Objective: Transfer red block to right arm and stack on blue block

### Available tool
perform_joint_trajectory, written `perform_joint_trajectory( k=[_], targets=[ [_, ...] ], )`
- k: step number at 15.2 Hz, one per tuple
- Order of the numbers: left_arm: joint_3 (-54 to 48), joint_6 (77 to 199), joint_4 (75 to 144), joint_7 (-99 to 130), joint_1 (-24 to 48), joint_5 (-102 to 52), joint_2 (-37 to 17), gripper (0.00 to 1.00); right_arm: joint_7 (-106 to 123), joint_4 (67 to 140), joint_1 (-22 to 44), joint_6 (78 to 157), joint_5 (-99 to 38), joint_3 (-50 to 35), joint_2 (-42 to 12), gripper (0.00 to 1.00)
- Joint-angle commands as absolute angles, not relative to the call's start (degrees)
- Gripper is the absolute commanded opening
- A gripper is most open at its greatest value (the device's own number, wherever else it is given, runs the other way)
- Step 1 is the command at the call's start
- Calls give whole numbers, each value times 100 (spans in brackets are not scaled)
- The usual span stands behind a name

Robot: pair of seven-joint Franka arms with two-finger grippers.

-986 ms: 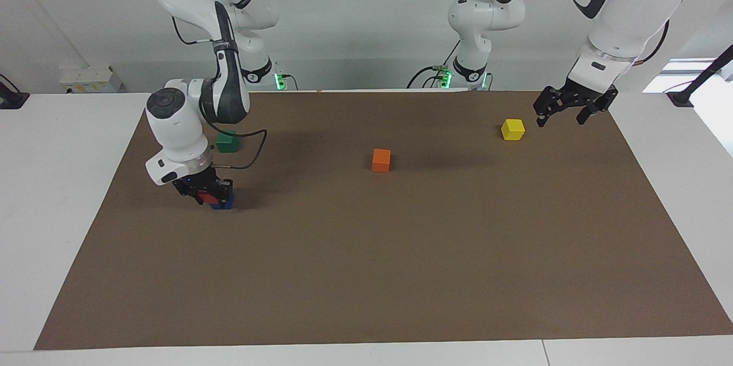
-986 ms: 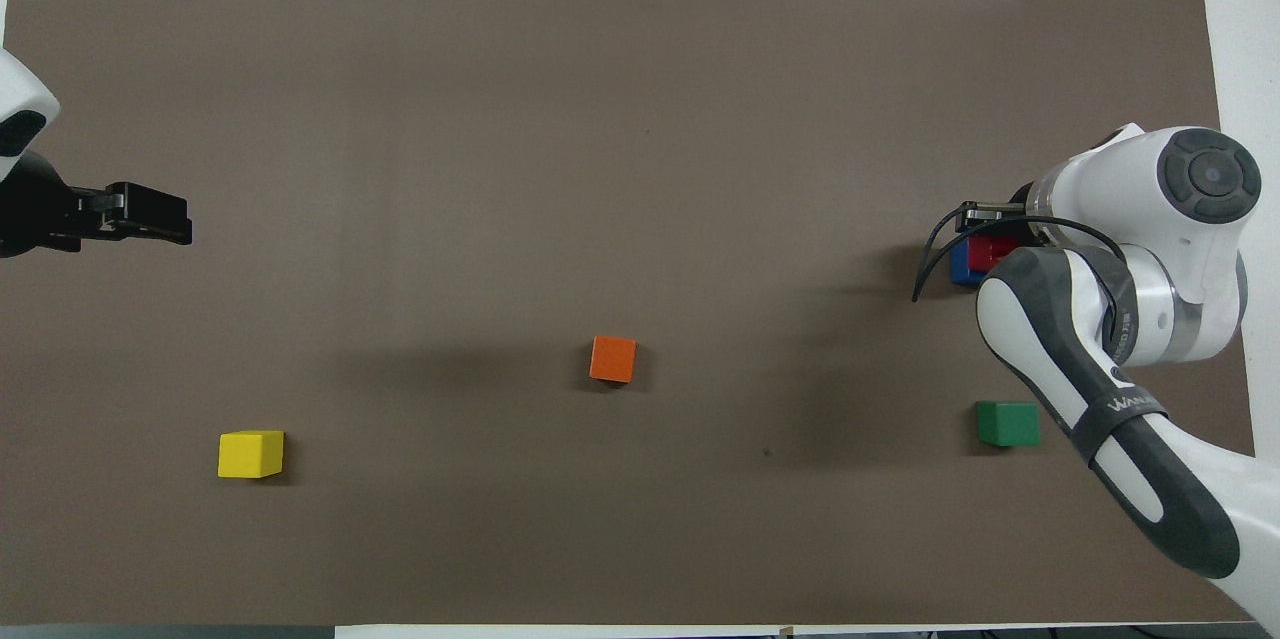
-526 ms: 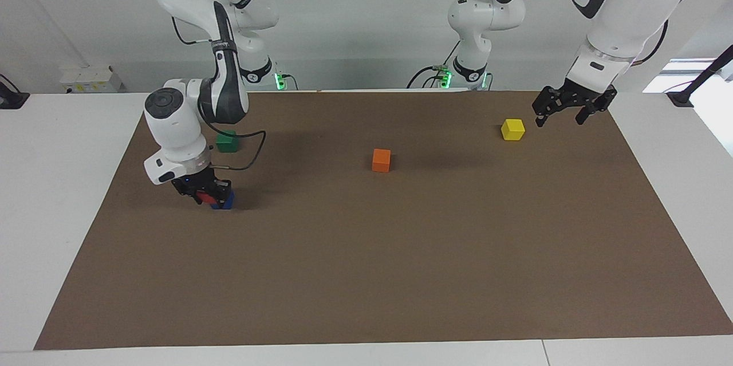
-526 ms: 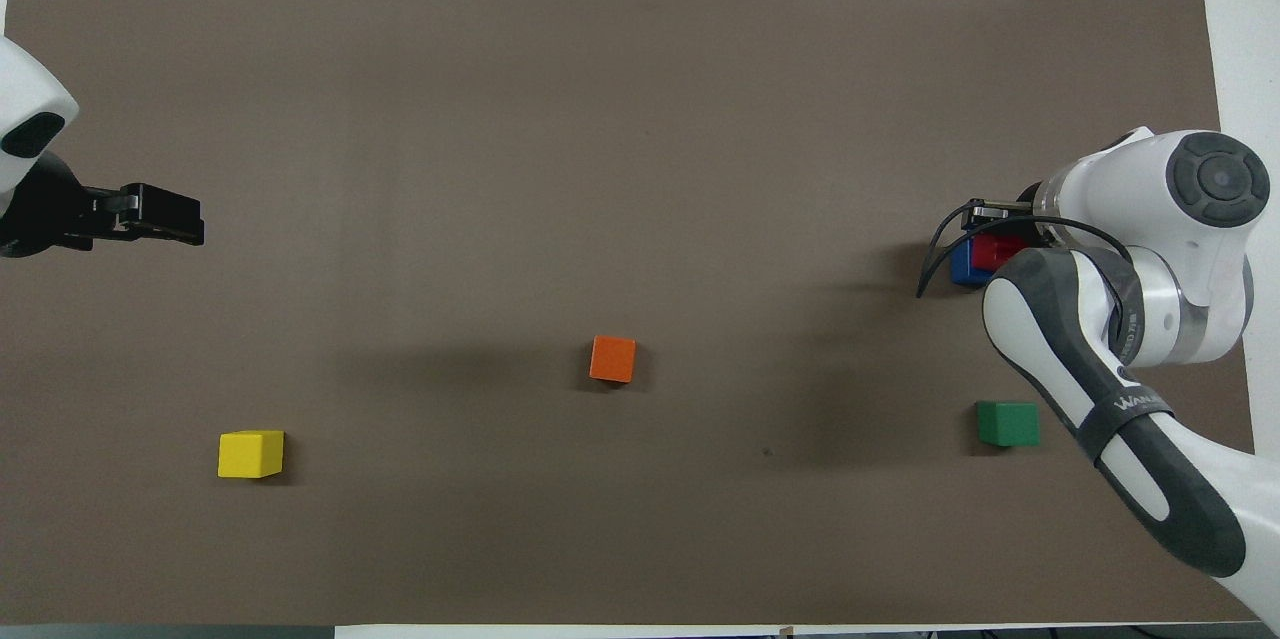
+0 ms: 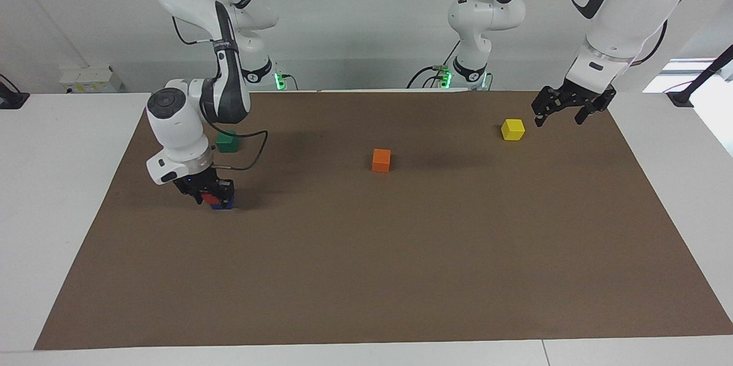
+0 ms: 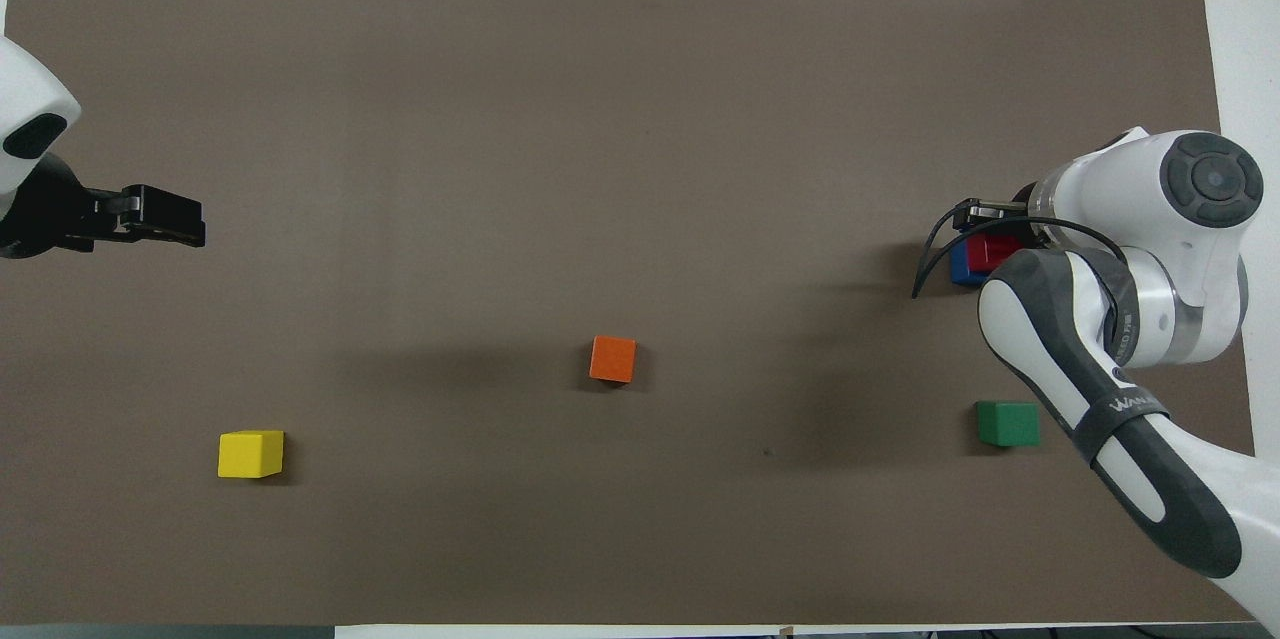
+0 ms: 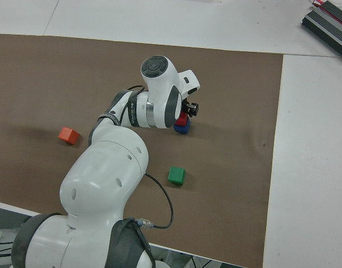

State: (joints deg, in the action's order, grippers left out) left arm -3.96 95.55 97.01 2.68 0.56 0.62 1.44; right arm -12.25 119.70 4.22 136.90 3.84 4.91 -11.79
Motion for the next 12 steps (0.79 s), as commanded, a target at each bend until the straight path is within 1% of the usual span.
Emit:
perform_joint_trajectory(
  k=[1,4,6,8,11,12],
  targets=[
    [-343,9501,9800,229,141,149,255,100,-1459,12059,404,13825,527,448,-1151,100],
    [-343,9492,9800,229,141,149,255,100,-1450,12032,404,13773,527,448,-1151,100],
    [-343,9466,9800,220,141,149,255,100,-1398,11866,361,13607,527,448,-1143,100],
    [-343,9431,9782,220,141,141,246,100,-1153,11455,352,13081,536,448,-1012,100],
    [-343,9396,9756,264,141,-61,246,100,-222,10646,290,12167,449,457,-818,100],
    [-343,9387,9756,272,141,-62,237,100,-20,10478,220,11990,387,457,-704,100]
  ],
)
